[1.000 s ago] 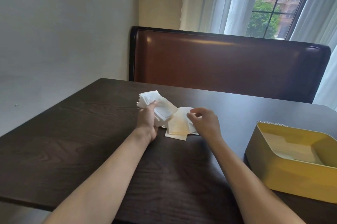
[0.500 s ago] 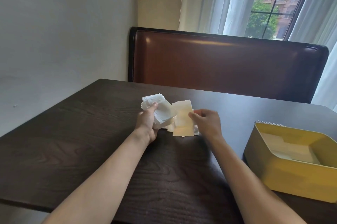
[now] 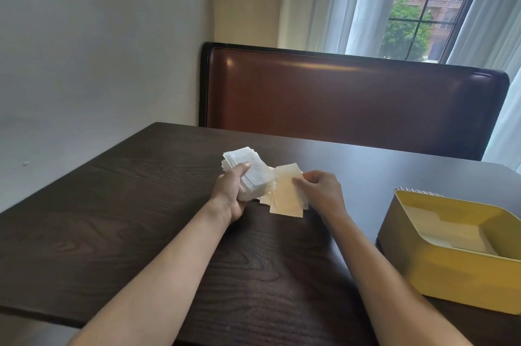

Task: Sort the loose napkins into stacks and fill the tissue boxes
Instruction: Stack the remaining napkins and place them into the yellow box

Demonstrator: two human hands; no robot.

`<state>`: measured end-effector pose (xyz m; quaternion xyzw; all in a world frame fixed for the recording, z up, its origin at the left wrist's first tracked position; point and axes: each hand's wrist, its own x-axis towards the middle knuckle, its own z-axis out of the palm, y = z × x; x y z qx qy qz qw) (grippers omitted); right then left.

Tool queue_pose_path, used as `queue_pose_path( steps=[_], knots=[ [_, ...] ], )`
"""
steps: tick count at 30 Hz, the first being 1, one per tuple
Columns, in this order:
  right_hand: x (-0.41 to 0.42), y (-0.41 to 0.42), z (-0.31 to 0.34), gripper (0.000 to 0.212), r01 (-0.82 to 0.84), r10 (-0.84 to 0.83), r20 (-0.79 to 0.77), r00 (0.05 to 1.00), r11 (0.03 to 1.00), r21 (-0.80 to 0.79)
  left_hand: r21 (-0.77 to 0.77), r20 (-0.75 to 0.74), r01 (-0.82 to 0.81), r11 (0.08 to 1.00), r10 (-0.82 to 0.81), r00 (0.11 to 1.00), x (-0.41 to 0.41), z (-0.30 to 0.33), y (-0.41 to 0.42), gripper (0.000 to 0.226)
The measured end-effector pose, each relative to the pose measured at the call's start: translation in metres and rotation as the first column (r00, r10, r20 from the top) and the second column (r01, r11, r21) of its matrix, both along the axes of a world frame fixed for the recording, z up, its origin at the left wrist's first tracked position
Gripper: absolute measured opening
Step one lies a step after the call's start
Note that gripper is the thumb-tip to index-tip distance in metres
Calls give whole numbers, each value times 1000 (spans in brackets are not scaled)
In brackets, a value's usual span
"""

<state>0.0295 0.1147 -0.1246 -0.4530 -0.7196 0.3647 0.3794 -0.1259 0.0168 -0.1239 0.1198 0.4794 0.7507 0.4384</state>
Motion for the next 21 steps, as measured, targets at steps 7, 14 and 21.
queue_pose_path(
  steps=[7,14,21],
  knots=[
    [1,2,0,14,48,-45,-56,997,998,43,-19,-62,-34,999,33,998,2,0,0,29],
    [2,2,4,5,77,-74,-83,994,996,34,-29,-64,-81,996,79,995,2,1,0,36],
    [5,-10,23,10,33,-61,-517,854,997,-62,13,-34,87,996,-86,996,12,8,-7,33]
  ],
)
